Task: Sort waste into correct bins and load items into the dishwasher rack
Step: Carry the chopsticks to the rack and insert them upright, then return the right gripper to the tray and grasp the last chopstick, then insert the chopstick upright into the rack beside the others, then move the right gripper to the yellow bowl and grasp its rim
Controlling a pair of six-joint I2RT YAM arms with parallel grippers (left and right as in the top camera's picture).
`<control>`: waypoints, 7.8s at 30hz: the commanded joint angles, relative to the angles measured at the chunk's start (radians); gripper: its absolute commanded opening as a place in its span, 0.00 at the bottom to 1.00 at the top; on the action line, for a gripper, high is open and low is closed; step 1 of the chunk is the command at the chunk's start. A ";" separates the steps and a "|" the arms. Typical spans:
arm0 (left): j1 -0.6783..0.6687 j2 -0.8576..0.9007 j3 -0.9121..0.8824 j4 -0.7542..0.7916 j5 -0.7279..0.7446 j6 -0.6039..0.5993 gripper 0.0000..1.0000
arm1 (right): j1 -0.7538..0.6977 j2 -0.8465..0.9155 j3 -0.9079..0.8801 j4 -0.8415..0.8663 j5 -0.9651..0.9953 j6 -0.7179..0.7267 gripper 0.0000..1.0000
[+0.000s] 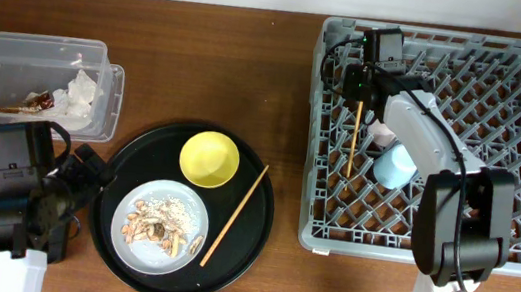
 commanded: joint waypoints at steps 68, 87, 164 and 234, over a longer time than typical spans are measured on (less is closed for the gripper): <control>0.005 -0.002 0.006 -0.001 0.004 0.001 0.99 | 0.607 -0.085 -0.348 -0.194 -0.215 1.001 0.36; 0.005 -0.002 0.006 -0.001 0.004 0.001 0.99 | 0.149 -0.229 0.165 -0.583 -0.214 0.097 0.04; 0.005 -0.002 0.006 -0.002 0.004 0.001 0.99 | -0.054 0.090 0.567 -0.682 -0.253 -0.016 0.98; 0.005 -0.002 0.006 -0.002 0.004 0.001 0.99 | 0.538 0.254 0.851 -0.864 -0.200 0.195 0.90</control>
